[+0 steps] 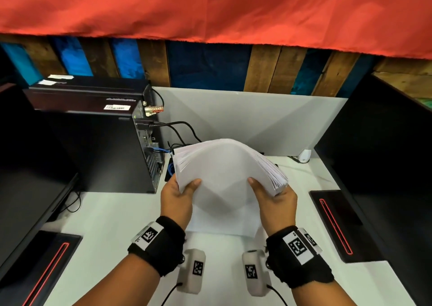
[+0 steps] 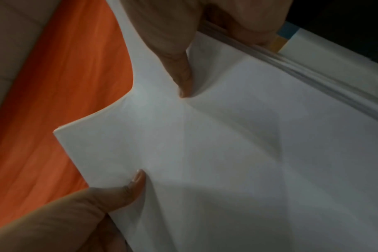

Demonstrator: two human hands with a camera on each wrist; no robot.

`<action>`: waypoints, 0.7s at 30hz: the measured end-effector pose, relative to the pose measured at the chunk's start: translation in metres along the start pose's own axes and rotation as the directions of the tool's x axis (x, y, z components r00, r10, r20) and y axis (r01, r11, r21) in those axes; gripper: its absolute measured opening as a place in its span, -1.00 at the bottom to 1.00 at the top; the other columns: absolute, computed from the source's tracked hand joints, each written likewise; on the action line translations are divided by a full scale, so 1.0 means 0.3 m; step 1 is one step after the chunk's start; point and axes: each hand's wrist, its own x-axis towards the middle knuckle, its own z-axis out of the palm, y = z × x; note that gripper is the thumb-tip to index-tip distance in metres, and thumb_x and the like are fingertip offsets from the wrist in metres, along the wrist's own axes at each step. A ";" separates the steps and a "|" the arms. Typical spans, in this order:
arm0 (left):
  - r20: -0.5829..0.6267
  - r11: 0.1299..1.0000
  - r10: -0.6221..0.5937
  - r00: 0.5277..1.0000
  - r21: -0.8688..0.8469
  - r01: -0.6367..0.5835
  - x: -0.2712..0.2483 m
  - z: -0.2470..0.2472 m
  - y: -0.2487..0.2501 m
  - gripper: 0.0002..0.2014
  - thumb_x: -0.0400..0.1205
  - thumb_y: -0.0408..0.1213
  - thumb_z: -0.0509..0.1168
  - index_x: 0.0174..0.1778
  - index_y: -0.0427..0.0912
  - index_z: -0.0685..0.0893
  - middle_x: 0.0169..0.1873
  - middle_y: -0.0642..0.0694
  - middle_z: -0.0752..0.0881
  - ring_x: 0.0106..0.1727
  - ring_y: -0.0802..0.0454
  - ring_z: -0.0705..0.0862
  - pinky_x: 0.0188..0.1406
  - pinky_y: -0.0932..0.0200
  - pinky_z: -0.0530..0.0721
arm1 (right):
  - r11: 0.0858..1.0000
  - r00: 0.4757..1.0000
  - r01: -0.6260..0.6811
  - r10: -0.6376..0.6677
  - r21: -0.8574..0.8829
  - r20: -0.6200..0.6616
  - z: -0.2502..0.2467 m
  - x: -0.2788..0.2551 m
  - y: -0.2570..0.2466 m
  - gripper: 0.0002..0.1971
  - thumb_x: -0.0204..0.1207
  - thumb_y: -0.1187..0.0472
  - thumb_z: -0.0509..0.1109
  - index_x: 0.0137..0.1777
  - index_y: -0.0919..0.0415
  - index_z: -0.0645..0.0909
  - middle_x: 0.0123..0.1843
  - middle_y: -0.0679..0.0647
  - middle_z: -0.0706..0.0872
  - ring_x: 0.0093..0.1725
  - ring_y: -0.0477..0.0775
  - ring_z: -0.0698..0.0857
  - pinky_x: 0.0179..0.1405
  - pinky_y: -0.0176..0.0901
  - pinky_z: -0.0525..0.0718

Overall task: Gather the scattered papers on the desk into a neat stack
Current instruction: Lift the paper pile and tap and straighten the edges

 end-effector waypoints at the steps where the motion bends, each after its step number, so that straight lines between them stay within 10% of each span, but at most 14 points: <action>1: -0.002 0.999 0.038 0.999 0.009 -0.038 -0.005 0.002 0.007 -0.71 0.58 -0.51 0.34 0.20 -0.20 0.66 -0.02 0.06 0.76 -0.10 0.39 0.74 -0.09 0.49 0.67 | 0.999 0.999 0.045 -0.045 -0.014 -0.004 0.002 -0.002 -0.003 -0.73 0.44 0.39 0.51 0.02 0.03 0.68 -0.19 -0.34 0.79 -0.10 -0.41 0.73 -0.10 -0.63 0.58; 5: 0.027 0.997 0.069 0.997 0.028 -0.070 -0.023 -0.023 0.002 -0.62 0.53 -0.48 0.40 0.25 -0.13 0.63 0.06 0.08 0.77 0.05 0.28 0.74 0.03 0.38 0.68 | 0.999 0.999 0.039 -0.039 -0.024 -0.024 -0.004 -0.032 0.031 -0.75 0.43 0.35 0.53 -0.03 -0.02 0.70 -0.16 -0.30 0.80 -0.11 -0.31 0.76 -0.11 -0.53 0.64; 10: 0.110 0.980 -0.195 0.975 0.059 0.189 -0.007 -0.085 -0.076 -0.61 0.30 -0.59 0.56 -0.02 -0.16 0.72 -0.11 -0.07 0.83 -0.01 -0.09 0.79 -0.20 0.30 0.77 | 0.942 0.942 -0.328 0.332 -0.070 0.050 -0.028 -0.044 0.116 -0.71 0.25 0.40 0.64 -0.20 0.05 0.66 -0.24 -0.06 0.78 -0.18 -0.02 0.79 -0.34 -0.37 0.71; 14: 0.116 0.982 -0.191 0.975 0.017 0.191 -0.005 -0.069 -0.061 -0.66 0.35 -0.61 0.51 -0.15 -0.08 0.72 -0.33 0.13 0.84 -0.22 0.12 0.79 -0.31 0.40 0.73 | 0.941 0.940 -0.338 0.336 0.018 0.064 -0.020 -0.020 0.095 -0.72 0.26 0.43 0.63 -0.25 0.07 0.64 -0.28 -0.06 0.77 -0.34 -0.20 0.74 -0.48 -0.51 0.63; 21: 0.224 0.982 -0.179 0.958 -0.013 0.186 0.027 -0.081 0.005 -0.54 0.29 -0.66 0.52 -0.02 -0.08 0.72 -0.11 -0.02 0.85 -0.06 0.07 0.81 -0.13 0.26 0.77 | 0.953 0.940 -0.300 0.292 0.025 0.177 -0.068 0.012 0.089 -0.57 0.16 0.57 0.61 -0.07 0.10 0.71 -0.19 -0.11 0.86 -0.14 -0.15 0.82 -0.14 -0.28 0.79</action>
